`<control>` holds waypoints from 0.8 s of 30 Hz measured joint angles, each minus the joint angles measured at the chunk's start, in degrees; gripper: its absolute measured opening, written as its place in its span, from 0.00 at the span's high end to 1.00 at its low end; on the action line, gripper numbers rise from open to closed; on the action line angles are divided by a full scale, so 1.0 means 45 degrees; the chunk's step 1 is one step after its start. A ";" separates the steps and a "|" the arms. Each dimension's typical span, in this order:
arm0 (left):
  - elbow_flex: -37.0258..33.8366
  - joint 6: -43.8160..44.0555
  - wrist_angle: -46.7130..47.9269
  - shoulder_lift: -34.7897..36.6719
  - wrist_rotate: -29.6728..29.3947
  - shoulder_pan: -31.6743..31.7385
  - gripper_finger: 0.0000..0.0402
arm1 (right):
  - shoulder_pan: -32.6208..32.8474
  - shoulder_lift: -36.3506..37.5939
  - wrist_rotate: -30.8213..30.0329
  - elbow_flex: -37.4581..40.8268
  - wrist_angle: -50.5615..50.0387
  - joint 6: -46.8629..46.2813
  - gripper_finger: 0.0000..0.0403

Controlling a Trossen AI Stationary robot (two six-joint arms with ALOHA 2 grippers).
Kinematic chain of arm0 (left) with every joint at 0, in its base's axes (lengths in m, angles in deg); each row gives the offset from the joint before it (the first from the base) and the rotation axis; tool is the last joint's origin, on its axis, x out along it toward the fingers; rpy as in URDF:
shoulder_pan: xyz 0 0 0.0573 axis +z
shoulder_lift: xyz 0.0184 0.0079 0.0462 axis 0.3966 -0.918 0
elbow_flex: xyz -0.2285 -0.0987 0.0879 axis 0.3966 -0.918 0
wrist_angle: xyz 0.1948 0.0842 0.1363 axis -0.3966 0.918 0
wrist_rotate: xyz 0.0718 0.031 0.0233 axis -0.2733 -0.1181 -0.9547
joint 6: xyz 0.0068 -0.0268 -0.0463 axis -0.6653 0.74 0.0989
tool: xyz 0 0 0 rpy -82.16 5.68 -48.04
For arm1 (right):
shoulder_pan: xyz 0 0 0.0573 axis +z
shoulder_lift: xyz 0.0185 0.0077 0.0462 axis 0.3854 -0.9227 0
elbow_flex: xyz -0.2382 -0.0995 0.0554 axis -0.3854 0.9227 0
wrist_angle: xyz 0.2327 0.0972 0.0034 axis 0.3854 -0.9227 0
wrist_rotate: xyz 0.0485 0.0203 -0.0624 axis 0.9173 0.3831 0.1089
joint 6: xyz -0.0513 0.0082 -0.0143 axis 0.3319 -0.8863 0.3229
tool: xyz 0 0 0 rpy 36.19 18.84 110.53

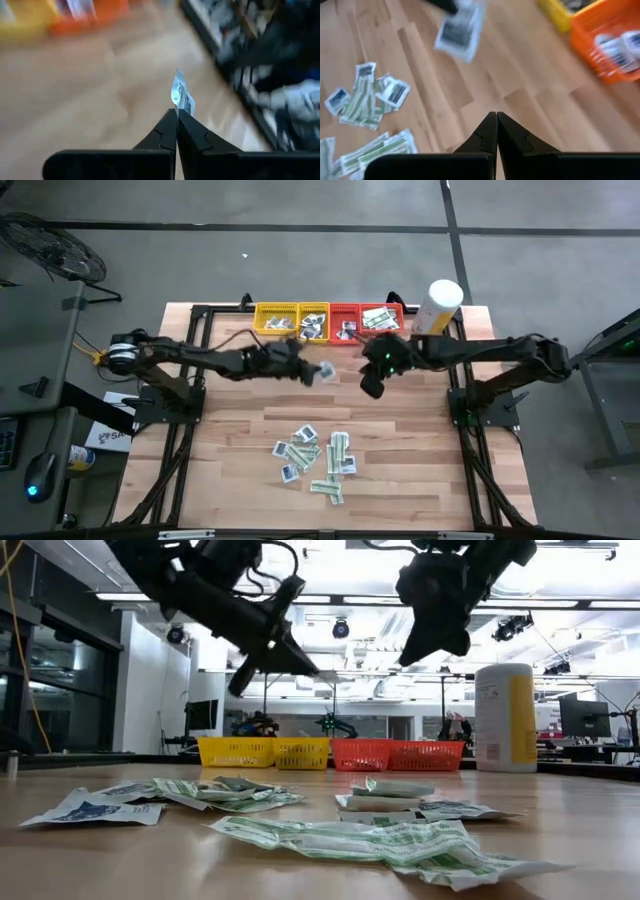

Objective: Pick & Place First Aid Supplies
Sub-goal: Put the gray packet into the right yellow bin

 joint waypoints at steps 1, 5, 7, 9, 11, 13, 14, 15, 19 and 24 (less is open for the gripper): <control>0.0119 -0.0100 -0.0016 0.0129 -0.0251 0.0227 1.00 | -0.0216 0.0109 0.0039 0.0000 -0.0001 0.0237 1.00; 0.0527 -0.0370 0.0311 0.0553 -0.1509 0.1082 1.00 | -0.0973 0.0357 0.0235 -0.0005 -0.0092 0.1103 1.00; 0.0793 -0.0616 0.0745 0.0554 -0.2114 0.1473 1.00 | -0.1272 0.0365 0.0373 -0.0005 -0.0141 0.1504 1.00; 0.1249 -0.0894 0.1127 0.0476 -0.2606 0.1781 1.00 | -0.1529 0.0365 0.0427 -0.0005 -0.0141 0.1888 1.00; 0.1759 -0.1206 0.1406 0.0249 -0.3236 0.2025 1.00 | -0.1768 0.0365 0.0607 -0.0008 -0.0174 0.2266 1.00; 0.2114 -0.1488 0.2116 0.0042 -0.3510 0.2293 1.00 | -0.1943 0.0365 0.0726 -0.0010 -0.0211 0.2511 1.00; 0.2372 -0.1563 0.2465 -0.0095 -0.3603 0.2440 1.00 | -0.2033 0.0365 0.0709 -0.0010 -0.0231 0.2615 1.00; 0.2674 -0.1660 0.2615 -0.0273 -0.3611 0.2546 1.00 | -0.2106 0.0365 0.0717 -0.0010 -0.0235 0.2729 1.00; 0.3865 -0.2197 0.3797 -0.0995 -0.3508 0.3026 1.00 | -0.2388 0.0365 0.0713 -0.0010 -0.0270 0.2809 1.00; 0.5360 -0.3189 0.4695 -0.2173 -0.3256 0.3589 1.00 | -0.2620 0.0365 0.0701 -0.0010 -0.0253 0.2732 1.00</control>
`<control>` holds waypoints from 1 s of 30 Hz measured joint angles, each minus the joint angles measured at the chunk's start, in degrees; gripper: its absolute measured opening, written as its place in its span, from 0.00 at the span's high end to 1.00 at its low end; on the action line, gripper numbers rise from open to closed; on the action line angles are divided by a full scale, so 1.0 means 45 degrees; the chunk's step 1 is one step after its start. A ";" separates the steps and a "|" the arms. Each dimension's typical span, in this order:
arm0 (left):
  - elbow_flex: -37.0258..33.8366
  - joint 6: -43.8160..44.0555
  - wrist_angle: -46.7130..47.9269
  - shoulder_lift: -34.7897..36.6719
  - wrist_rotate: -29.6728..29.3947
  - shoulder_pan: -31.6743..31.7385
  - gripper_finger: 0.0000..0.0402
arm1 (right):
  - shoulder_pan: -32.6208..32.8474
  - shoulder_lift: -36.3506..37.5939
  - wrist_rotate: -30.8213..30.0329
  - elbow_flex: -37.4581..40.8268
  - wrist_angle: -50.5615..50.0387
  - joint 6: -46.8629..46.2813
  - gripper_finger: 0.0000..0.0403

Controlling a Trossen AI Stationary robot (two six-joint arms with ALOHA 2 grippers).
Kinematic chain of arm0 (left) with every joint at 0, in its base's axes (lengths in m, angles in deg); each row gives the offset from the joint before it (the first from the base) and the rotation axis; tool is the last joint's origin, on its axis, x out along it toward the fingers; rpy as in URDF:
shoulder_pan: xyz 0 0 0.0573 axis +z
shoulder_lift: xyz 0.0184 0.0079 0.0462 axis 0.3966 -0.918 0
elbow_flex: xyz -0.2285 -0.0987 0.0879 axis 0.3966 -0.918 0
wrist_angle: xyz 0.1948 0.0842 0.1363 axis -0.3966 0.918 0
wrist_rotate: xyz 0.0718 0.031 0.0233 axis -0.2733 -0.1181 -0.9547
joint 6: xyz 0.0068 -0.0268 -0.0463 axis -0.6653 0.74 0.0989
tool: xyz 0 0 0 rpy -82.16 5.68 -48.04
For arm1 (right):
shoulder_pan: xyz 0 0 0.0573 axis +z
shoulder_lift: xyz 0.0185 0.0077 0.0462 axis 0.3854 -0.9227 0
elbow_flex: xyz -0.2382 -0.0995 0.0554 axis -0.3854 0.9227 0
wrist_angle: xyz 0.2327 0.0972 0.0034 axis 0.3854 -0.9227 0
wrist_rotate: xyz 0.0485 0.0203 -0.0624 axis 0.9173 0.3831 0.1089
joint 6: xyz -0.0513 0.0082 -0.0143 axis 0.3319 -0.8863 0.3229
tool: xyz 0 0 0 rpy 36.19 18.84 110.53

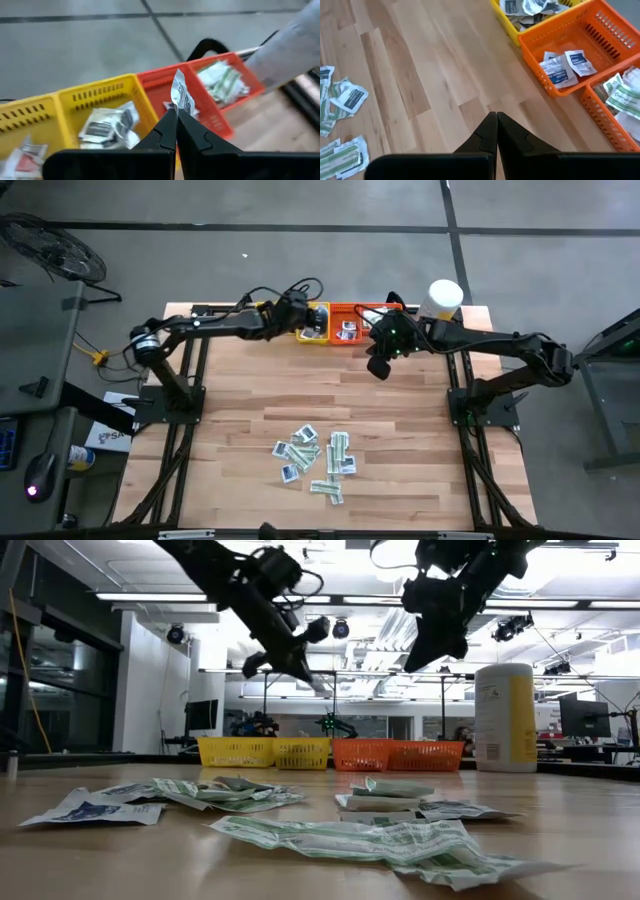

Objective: Pick & Place First Aid Supplies
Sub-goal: Put the gray packet into the right yellow bin

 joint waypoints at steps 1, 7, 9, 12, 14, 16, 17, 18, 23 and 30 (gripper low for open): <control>0.0251 -0.0103 0.0302 -0.0212 0.0024 0.0129 1.00 | -0.0028 0.0000 -0.0002 0.0000 -0.0005 -0.0038 1.00; 0.1612 -0.0502 0.1519 -0.1644 0.0597 0.0785 1.00 | -0.0028 0.0000 -0.0012 0.0000 -0.0024 -0.0181 1.00; 0.1903 -0.0520 0.2291 -0.1930 0.0600 0.0973 1.00 | -0.0028 0.0000 -0.0045 0.0000 -0.0024 -0.0374 1.00; 0.2028 -0.0568 0.2685 -0.2318 0.0595 0.1160 1.00 | -0.0028 0.0000 -0.0055 0.0000 -0.0024 -0.0430 1.00; 0.2028 -0.0559 0.3119 -0.2404 0.0551 0.1300 1.00 | -0.0028 0.0000 -0.0057 0.0000 -0.0024 -0.0666 1.00; 0.2033 -0.0554 0.3505 -0.2483 0.0439 0.1408 1.00 | -0.0028 0.0000 -0.0085 0.0000 -0.0024 -0.0729 1.00; 0.2028 -0.0554 0.3817 -0.2491 0.0278 0.1467 1.00 | -0.0028 0.0000 -0.0128 0.0000 -0.0024 -0.0747 1.00; 0.2028 -0.0554 0.4019 -0.2506 0.0133 0.1484 1.00 | -0.0028 0.0000 -0.0166 0.0000 -0.0024 -0.0800 1.00; 0.2028 -0.0917 0.4108 -0.2508 -0.0882 0.1493 1.00 | -0.0028 0.0000 -0.0562 0.0000 -0.0020 -0.0951 1.00; 0.2028 -0.1384 0.3493 -0.2508 -0.0142 0.1625 1.00 | -0.0028 0.0000 -0.0701 0.0000 -0.0022 -0.1040 1.00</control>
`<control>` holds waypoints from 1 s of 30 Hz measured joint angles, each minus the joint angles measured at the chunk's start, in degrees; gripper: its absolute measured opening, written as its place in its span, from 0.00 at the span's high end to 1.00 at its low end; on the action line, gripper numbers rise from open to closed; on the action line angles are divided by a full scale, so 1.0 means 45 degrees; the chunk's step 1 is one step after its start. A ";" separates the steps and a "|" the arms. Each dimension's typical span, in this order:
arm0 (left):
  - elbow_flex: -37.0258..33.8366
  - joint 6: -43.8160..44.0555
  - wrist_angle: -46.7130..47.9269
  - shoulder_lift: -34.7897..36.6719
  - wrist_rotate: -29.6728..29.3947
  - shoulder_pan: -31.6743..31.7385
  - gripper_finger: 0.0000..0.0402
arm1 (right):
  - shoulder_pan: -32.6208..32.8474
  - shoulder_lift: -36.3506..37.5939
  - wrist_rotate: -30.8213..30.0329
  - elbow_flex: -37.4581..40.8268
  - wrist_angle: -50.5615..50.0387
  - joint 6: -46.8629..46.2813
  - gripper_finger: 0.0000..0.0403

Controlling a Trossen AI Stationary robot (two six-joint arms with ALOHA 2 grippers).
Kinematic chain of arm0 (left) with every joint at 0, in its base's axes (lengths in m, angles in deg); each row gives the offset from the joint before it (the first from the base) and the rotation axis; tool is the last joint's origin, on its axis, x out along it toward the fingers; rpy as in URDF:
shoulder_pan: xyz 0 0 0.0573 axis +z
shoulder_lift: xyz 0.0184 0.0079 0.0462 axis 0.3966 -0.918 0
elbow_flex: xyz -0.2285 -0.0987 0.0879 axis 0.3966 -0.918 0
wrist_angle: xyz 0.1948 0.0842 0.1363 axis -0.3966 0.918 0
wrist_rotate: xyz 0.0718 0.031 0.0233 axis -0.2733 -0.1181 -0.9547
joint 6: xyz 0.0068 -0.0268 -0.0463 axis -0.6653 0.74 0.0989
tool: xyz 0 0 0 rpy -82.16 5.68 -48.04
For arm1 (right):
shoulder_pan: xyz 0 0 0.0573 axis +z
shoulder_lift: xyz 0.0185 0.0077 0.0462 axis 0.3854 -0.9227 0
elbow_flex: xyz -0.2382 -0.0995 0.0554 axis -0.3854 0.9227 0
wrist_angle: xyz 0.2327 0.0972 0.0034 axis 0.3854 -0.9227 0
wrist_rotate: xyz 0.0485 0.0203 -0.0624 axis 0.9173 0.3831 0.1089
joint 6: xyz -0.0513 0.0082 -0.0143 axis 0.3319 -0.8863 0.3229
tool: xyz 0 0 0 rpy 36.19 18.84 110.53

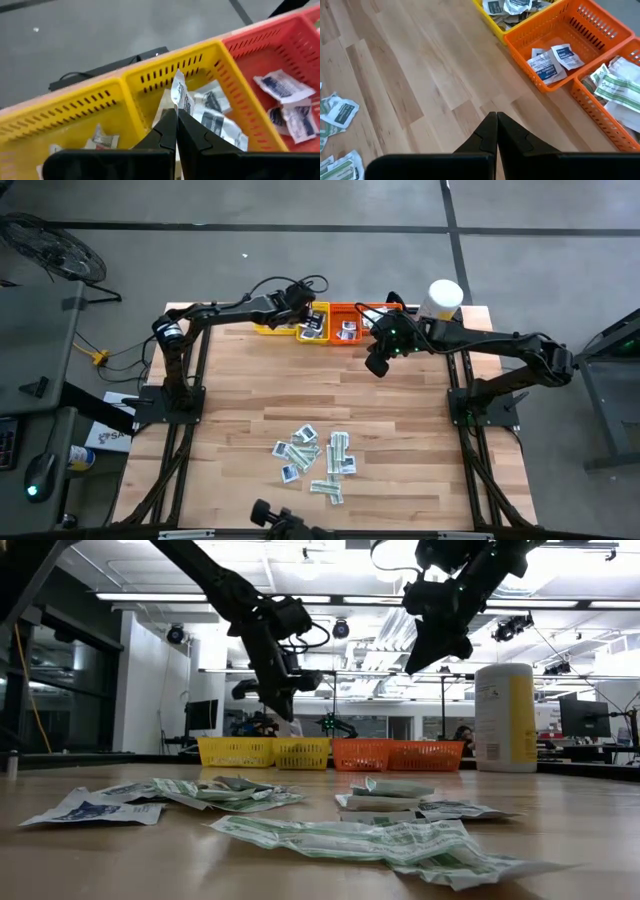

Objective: Pick & Place First Aid Supplies
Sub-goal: Put the gray packet into the right yellow bin, then put the green pad into the right orange bin

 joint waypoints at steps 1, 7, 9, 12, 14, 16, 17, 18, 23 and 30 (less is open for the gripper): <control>0.0000 -0.0116 -0.0075 0.0000 -0.0009 0.0045 1.00 | 0.0000 0.0000 0.0000 0.0000 0.0000 -0.0003 1.00; 0.0000 -0.0295 -0.0059 0.0000 0.0606 0.0556 1.00 | 0.0000 0.0000 -0.0029 0.0000 0.0052 -0.0003 1.00; -0.0005 -0.0296 -0.0035 0.0000 0.0828 0.0695 0.98 | 0.0000 0.0000 -0.0032 0.0000 0.0052 -0.0003 1.00; -0.0005 -0.0589 -0.0094 0.0000 0.1226 0.0830 0.94 | 0.0000 0.0000 -0.0036 0.0000 0.0052 0.0000 1.00; -0.0005 -0.0906 -0.0200 0.0000 0.1639 0.0854 0.89 | 0.0000 0.0000 -0.0036 0.0000 0.0052 -0.0003 1.00; -0.0005 -0.1377 -0.0425 0.0000 0.2029 0.0854 0.84 | 0.0000 0.0000 -0.0039 0.0000 0.0052 0.0001 1.00; -0.0009 -0.1601 -0.0551 0.0000 0.2145 0.0830 0.81 | 0.0000 0.0000 -0.0039 0.0000 0.0052 -0.0003 1.00; -0.0010 -0.1816 -0.0736 0.0000 0.2277 0.0820 0.79 | 0.0000 0.0000 -0.0039 0.0000 0.0052 0.0002 1.00; -0.0011 -0.2157 -0.1205 0.0032 0.3847 0.0728 0.72 | 0.0000 0.0000 0.0036 0.0000 0.0052 0.0060 1.00; -0.0029 -0.1923 -0.0528 0.0447 0.6373 0.0305 0.70 | 0.0044 0.0000 0.0846 0.0000 0.0046 0.0206 1.00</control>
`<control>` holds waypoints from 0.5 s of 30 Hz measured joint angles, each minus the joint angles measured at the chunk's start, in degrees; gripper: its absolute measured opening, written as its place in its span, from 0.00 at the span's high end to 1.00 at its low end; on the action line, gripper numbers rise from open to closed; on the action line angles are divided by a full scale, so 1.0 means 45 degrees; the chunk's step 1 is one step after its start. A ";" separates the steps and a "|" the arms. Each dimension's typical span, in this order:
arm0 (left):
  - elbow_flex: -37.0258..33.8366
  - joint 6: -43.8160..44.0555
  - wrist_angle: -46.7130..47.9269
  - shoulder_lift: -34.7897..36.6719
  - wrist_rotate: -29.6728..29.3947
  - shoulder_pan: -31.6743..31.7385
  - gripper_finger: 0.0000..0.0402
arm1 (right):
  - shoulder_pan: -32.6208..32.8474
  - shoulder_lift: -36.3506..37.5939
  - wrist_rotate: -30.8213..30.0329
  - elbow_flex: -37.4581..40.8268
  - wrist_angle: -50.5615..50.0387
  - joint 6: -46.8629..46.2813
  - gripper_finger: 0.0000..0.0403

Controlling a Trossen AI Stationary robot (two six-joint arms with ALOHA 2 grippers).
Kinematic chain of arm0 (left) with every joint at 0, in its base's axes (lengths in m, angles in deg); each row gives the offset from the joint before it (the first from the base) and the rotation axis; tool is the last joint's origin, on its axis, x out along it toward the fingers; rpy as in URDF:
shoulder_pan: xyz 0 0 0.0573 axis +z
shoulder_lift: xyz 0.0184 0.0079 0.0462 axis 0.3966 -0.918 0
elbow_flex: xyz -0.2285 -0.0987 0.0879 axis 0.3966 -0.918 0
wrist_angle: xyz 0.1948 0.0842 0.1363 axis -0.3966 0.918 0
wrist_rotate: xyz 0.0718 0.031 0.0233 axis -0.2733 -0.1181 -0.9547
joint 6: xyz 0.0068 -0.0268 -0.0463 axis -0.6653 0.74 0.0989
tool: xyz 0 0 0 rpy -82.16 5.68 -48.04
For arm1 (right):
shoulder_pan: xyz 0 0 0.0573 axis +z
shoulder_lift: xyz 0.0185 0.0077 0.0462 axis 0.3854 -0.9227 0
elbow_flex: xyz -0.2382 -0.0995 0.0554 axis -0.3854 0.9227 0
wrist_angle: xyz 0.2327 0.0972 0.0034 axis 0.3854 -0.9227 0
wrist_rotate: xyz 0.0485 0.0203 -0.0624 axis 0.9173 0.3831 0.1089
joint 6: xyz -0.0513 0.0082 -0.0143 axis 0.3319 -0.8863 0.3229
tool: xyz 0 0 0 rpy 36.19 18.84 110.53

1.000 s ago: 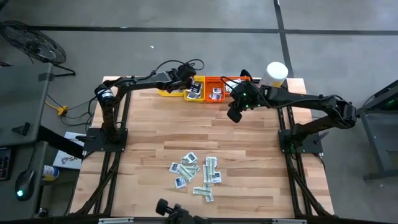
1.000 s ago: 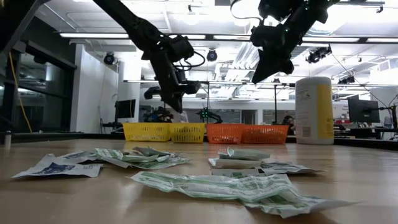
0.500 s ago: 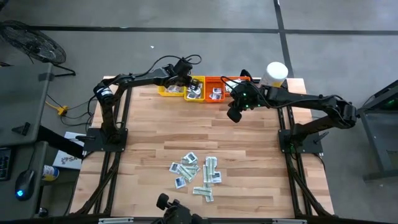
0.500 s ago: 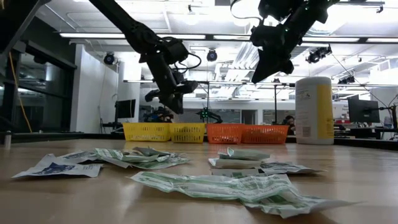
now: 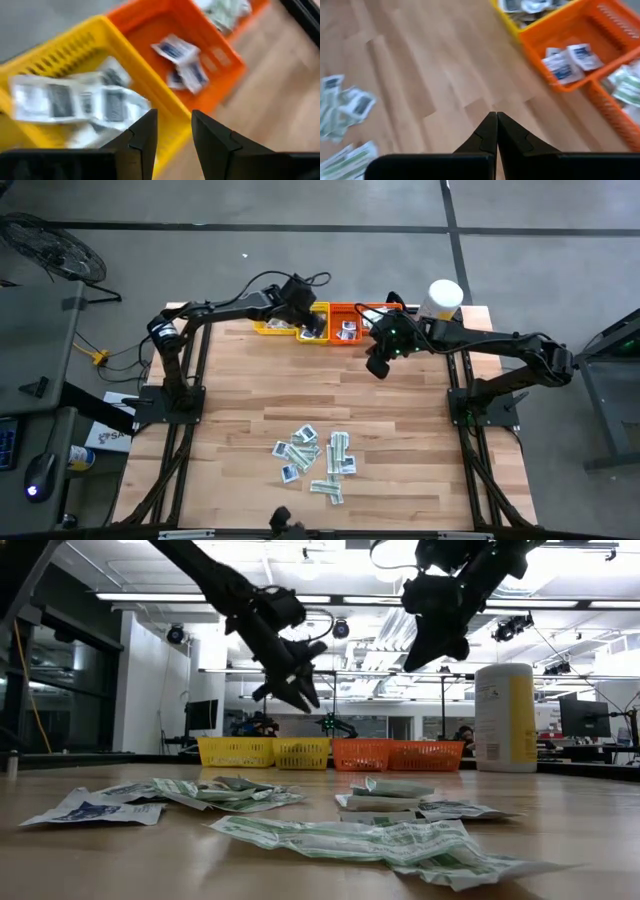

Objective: Pick & Place First Aid Supplies
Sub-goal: Put the green pad into the right orange bin

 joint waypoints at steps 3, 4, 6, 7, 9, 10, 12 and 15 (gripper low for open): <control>0.0029 -0.0201 0.0943 0.0257 -0.0012 -0.0599 0.70 | 0.0039 0.0005 0.0909 0.0041 0.0010 0.0442 1.00; 0.0005 -0.0322 0.1480 0.0339 -0.0054 -0.0857 0.70 | 0.0080 0.0005 0.1169 0.0076 -0.0040 0.0510 1.00; 0.0019 -0.0490 0.1849 0.0345 -0.0384 -0.1457 0.70 | 0.0230 0.0010 0.1635 0.0209 -0.0032 0.0493 1.00; 0.0019 -0.0554 0.2220 0.0359 -0.0546 -0.1744 0.70 | 0.0332 0.0010 0.1910 0.0295 -0.0007 0.0388 1.00; 0.0005 -0.0570 0.2785 0.0459 -0.0686 -0.2419 0.70 | 0.0617 0.0010 0.2402 0.0493 0.0090 0.0262 1.00; 0.0005 -0.0574 0.2829 0.0481 -0.0866 -0.2780 0.70 | 0.0810 0.0010 0.2624 0.0620 0.0152 0.0261 1.00; -0.0067 -0.0570 0.3031 0.0486 -0.1071 -0.3498 0.70 | 0.1260 0.0010 0.2778 0.0947 0.0413 0.0203 1.00; -0.0220 -0.0517 0.3156 0.0476 -0.1224 -0.4528 0.70 | 0.2050 0.0010 0.2580 0.1381 0.0765 -0.0497 1.00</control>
